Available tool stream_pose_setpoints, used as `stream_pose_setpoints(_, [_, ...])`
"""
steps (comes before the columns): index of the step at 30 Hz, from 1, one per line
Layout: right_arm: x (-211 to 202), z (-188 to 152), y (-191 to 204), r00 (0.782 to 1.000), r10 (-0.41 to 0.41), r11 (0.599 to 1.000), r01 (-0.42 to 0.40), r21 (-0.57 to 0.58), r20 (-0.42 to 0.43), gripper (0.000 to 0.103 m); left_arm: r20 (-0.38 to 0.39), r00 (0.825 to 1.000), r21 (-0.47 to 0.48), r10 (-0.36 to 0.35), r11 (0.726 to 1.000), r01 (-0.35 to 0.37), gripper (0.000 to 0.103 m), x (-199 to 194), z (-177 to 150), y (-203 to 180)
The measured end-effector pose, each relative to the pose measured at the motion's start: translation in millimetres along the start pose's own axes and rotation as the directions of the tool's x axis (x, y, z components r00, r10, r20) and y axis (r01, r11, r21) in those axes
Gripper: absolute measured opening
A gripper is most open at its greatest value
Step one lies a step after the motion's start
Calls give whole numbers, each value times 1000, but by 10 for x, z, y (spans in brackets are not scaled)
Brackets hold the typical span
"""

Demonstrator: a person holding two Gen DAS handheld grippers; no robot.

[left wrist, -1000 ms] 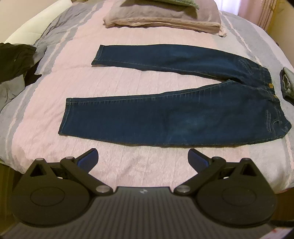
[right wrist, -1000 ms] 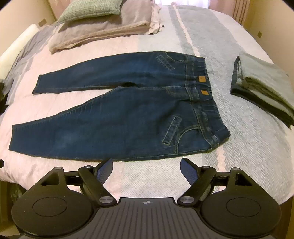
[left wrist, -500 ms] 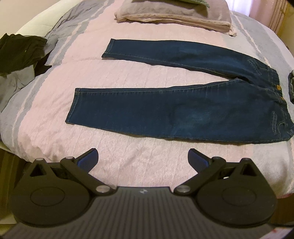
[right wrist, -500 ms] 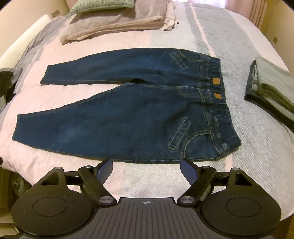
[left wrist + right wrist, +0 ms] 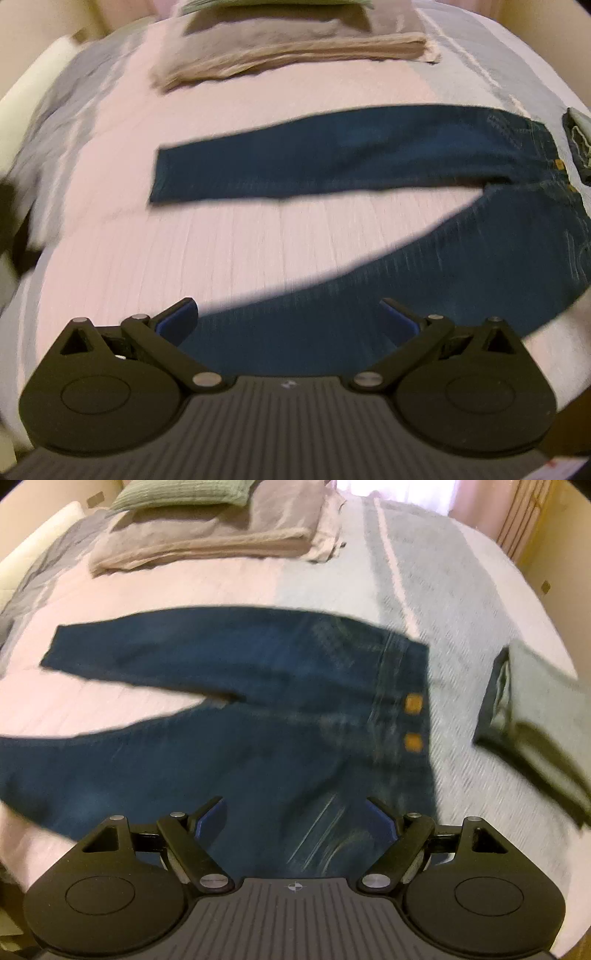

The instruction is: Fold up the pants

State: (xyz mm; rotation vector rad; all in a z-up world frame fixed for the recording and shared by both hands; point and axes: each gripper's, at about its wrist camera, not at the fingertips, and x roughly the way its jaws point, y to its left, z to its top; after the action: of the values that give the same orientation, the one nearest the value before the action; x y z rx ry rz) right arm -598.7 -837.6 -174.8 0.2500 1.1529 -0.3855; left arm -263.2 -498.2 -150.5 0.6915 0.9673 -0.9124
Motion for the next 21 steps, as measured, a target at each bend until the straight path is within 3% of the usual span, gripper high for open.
stream_pose_setpoints(3, [118, 353, -131, 999, -31, 999, 31, -44, 7, 78, -2, 999, 96, -43, 994, 43, 101, 423, 488, 154])
stream_pose_setpoints(7, [356, 786, -281, 999, -44, 988, 44, -146, 5, 78, 5, 997, 242, -75, 968, 72, 101, 938, 1069, 218])
stream_pose_setpoints(13, [965, 1297, -457, 1000, -21, 952, 16, -305, -13, 77, -8, 994, 360, -109, 927, 104, 92, 1681, 1691, 332])
stream_pose_setpoints(16, [1344, 1552, -576, 1000, 31, 935, -31, -353, -6, 75, -24, 993, 443, -115, 889, 114, 87, 2011, 1873, 403])
stream_pose_setpoints(19, [1748, 1772, -645, 998, 61, 908, -55, -415, -1, 65, -44, 993, 530, -111, 840, 118, 83, 2332, 2017, 499])
stream_pose_setpoints(21, [2006, 1891, -665, 998, 66, 887, -63, -458, -9, 59, -66, 992, 571, -106, 811, 125, 74, 2555, 2094, 585])
